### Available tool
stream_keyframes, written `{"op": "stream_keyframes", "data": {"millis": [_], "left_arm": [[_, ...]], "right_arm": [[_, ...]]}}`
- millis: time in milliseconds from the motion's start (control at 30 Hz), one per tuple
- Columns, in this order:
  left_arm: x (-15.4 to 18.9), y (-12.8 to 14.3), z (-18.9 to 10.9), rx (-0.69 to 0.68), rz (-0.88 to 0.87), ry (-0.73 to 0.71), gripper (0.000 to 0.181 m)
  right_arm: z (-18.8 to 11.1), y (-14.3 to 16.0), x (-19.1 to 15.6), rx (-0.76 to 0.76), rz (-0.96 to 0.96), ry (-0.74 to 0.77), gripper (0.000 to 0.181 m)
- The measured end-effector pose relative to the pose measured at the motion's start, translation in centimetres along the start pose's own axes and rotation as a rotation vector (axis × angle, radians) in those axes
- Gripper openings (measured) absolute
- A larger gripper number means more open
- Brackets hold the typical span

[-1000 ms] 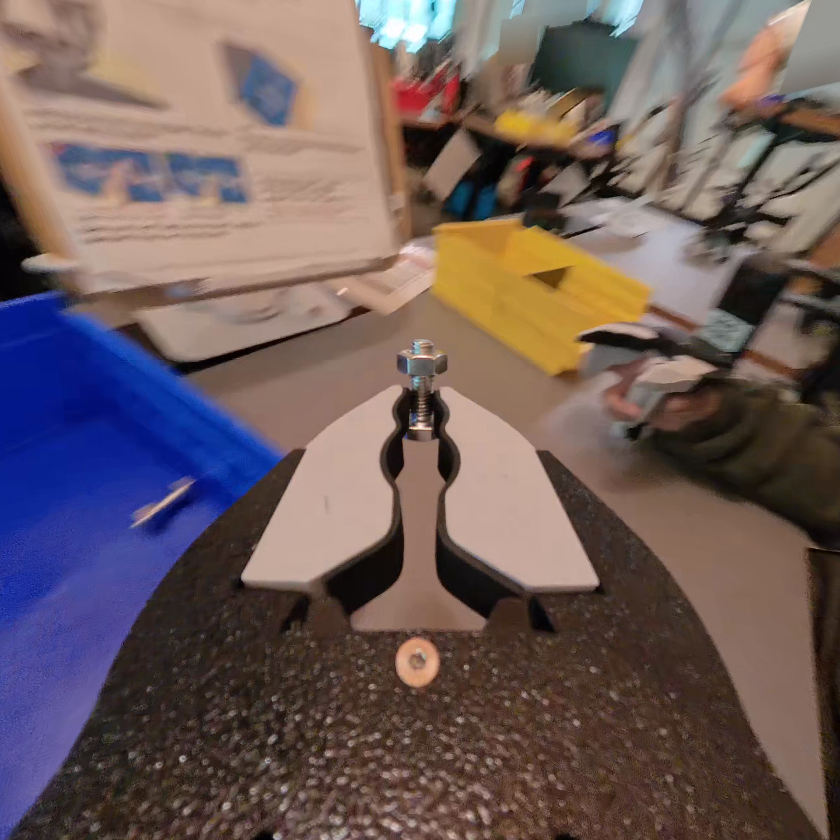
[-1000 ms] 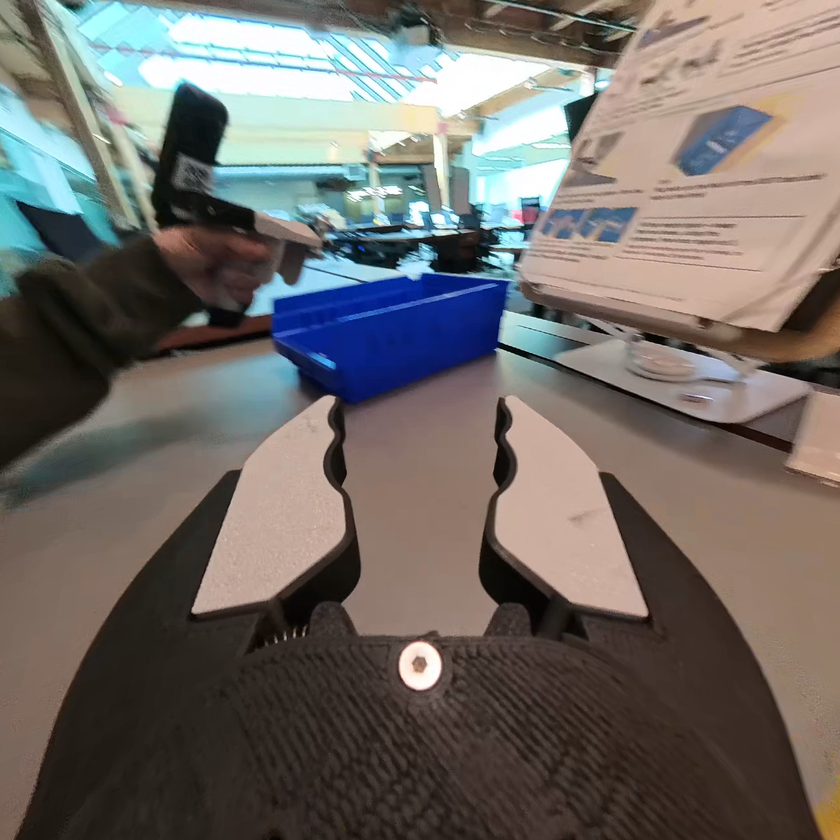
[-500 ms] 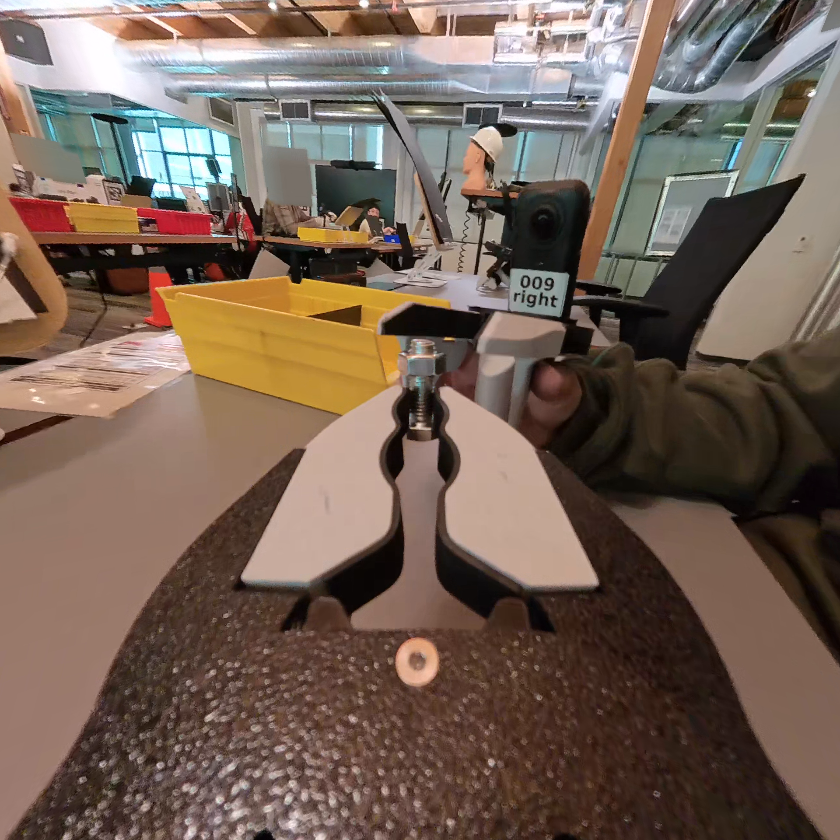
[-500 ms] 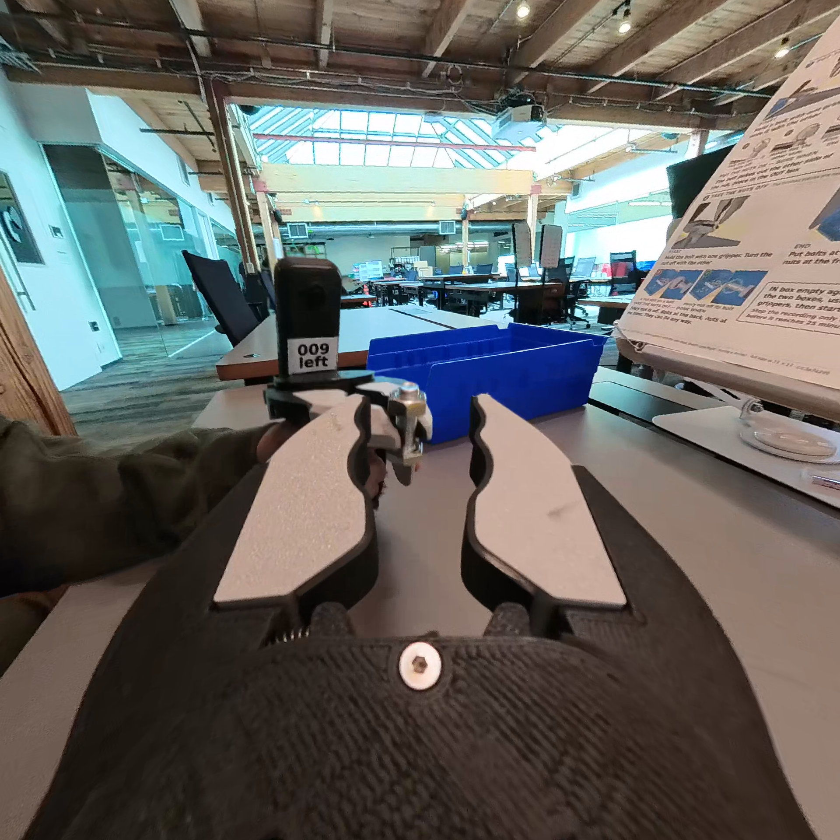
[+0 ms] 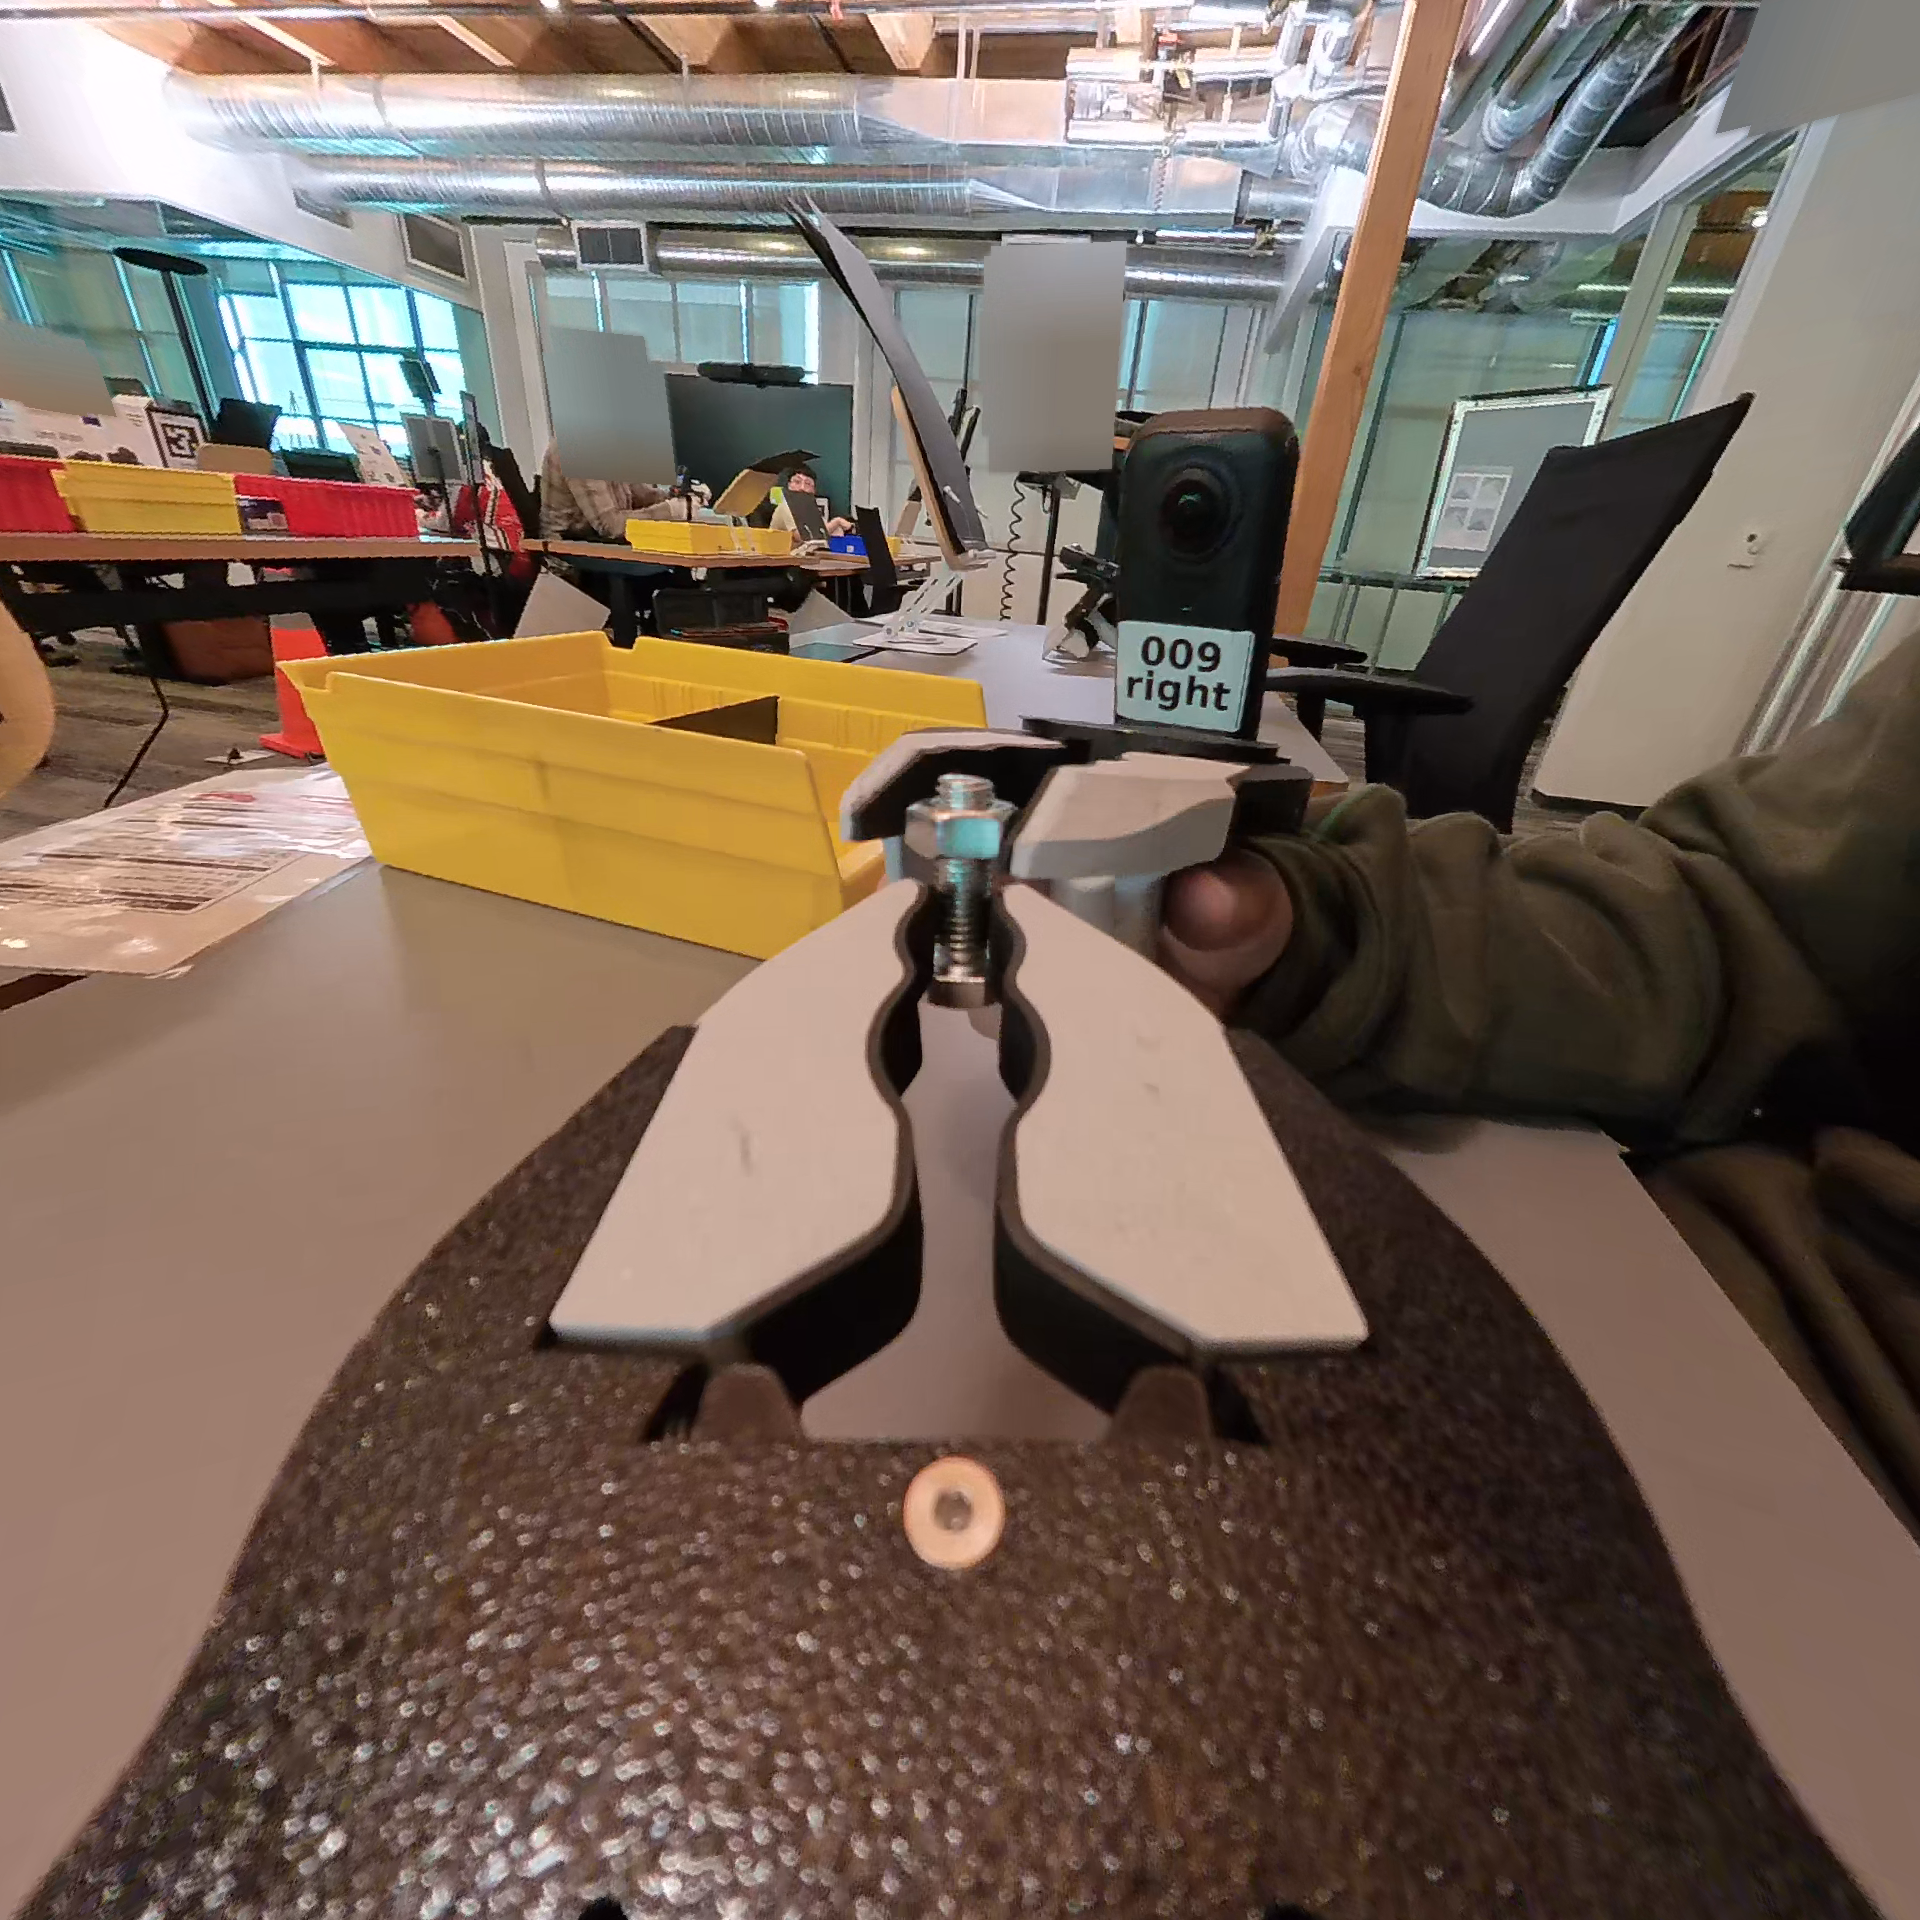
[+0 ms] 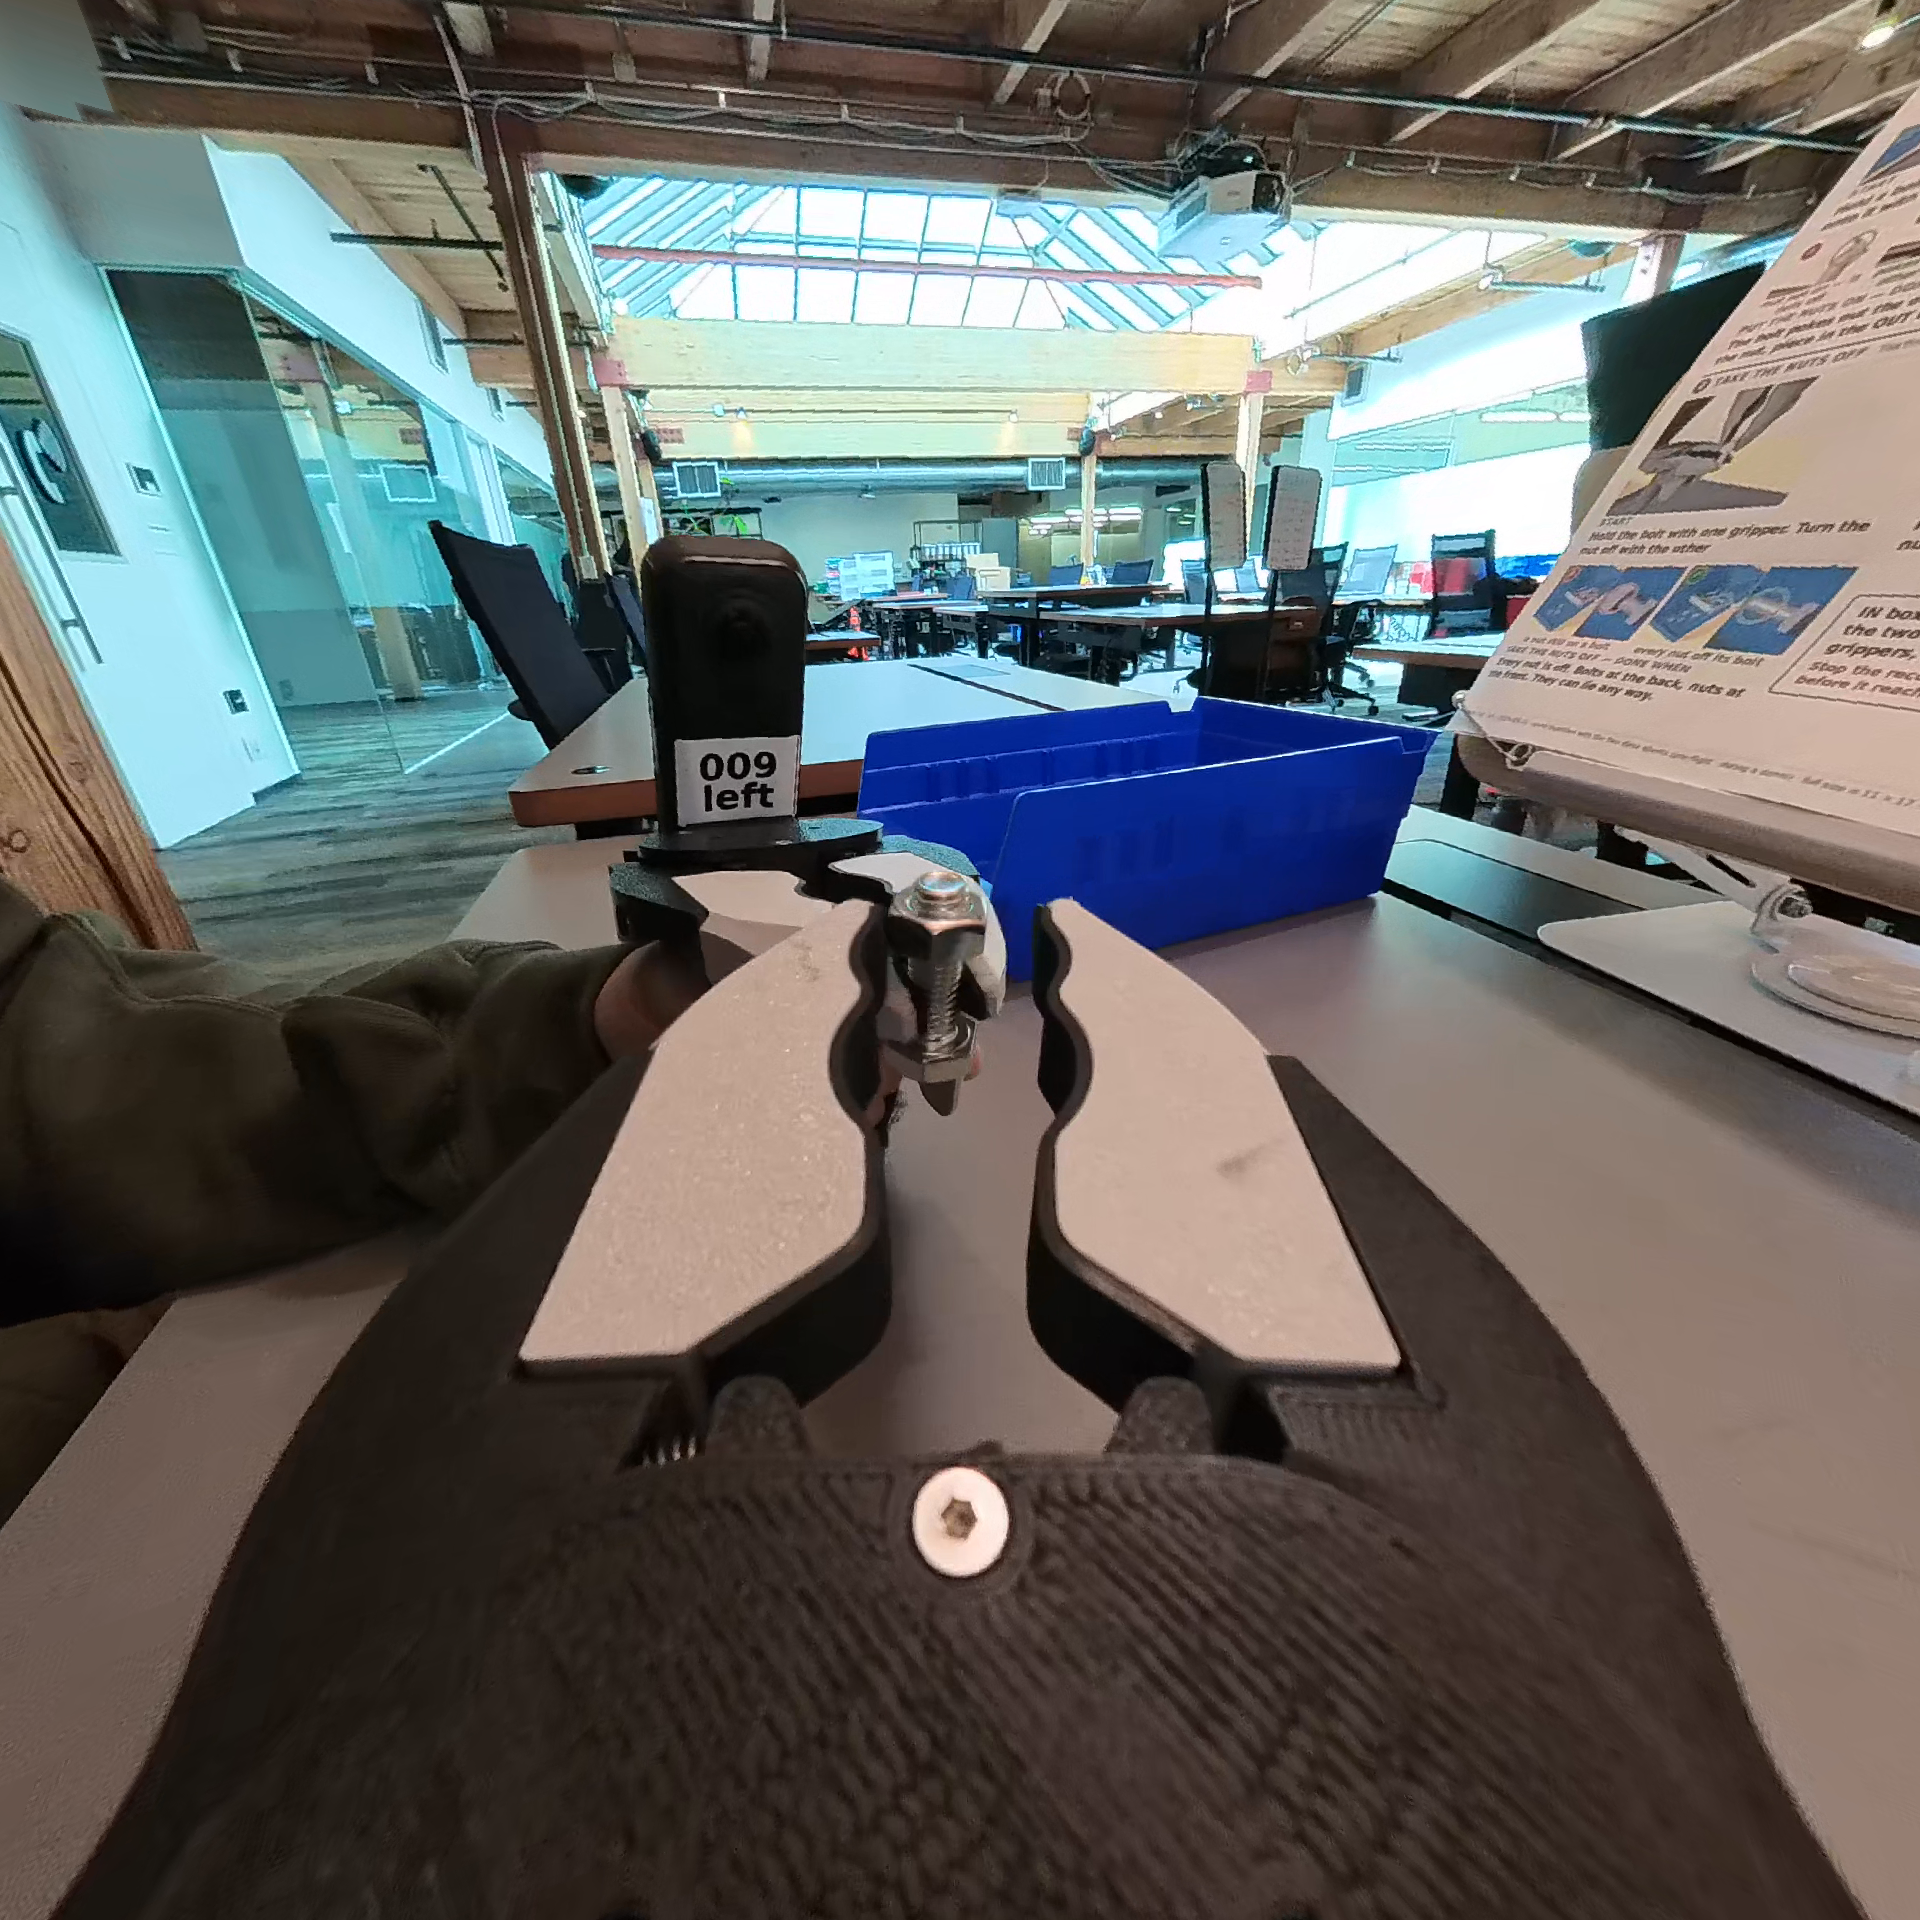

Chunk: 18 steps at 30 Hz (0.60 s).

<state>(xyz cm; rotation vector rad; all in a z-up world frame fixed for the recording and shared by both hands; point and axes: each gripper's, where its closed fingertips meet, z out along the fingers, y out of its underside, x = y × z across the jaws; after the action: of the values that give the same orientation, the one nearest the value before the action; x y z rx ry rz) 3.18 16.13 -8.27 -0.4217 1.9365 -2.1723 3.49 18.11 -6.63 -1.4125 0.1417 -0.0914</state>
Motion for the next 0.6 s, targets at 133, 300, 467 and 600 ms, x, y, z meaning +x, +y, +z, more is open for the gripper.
{"op": "stream_keyframes", "data": {"millis": [133, 300, 467, 600], "left_arm": [[-0.4, -0.4, -0.3, 0.023, -0.010, -0.014, 0.009], [-0.8, -1.5, -1.3, 0.100, -0.022, -0.029, 0.009], [-0.6, -0.5, -0.5, 0.029, 0.018, -0.041, 0.009], [-0.2, 0.2, 0.1, -0.014, 0.042, -0.032, 0.009]], "right_arm": [[-0.3, -0.2, 0.4, 0.003, 0.016, 0.002, 0.032], [-1.7, -0.5, 3.9, 0.027, 0.085, 0.162, 0.031], [-1.4, -2.1, 1.6, 0.101, 0.112, 0.027, 0.038], [-0.5, -1.3, 0.5, 0.054, 0.055, 0.008, 0.038]]}}
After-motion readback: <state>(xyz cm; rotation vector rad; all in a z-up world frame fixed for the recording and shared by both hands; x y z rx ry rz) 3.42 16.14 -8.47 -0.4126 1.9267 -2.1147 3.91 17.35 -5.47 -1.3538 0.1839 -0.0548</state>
